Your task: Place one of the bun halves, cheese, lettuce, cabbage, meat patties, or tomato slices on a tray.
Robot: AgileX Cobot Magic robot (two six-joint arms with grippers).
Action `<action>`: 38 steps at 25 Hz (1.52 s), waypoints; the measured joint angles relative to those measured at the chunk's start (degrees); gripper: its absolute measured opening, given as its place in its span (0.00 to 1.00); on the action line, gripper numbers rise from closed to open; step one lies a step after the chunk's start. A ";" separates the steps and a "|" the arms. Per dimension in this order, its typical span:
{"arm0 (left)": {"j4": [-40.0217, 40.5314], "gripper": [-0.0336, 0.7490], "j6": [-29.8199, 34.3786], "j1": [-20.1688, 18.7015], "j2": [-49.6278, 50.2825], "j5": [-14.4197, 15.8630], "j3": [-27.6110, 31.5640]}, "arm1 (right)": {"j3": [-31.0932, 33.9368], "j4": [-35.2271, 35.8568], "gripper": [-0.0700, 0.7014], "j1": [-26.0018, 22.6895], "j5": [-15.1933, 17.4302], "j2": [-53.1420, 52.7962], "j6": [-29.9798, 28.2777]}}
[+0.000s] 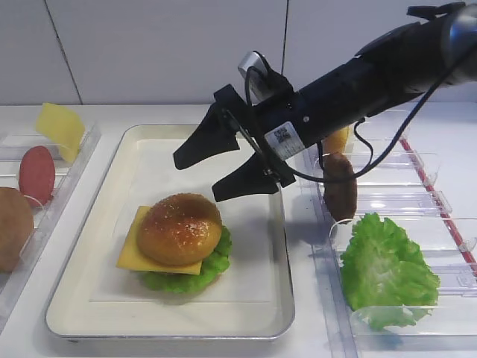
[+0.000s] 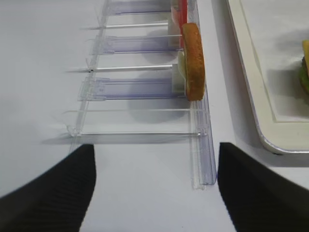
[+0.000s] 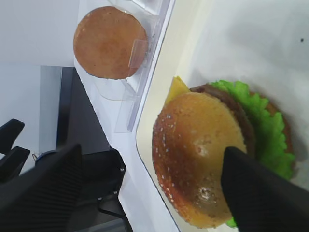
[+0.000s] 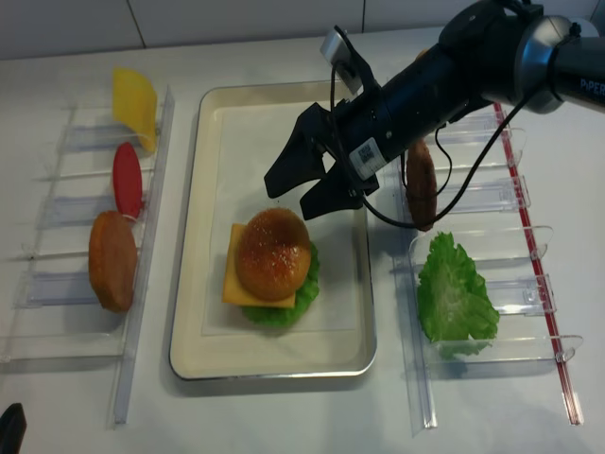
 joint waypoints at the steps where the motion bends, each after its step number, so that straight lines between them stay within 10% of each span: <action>1: 0.00 0.69 0.00 0.00 0.00 0.00 0.00 | 0.00 0.26 0.85 0.00 0.00 0.00 0.00; 38: 0.00 0.69 0.00 0.00 0.00 0.00 0.00 | 0.00 -3.53 0.84 2.24 0.00 0.00 0.76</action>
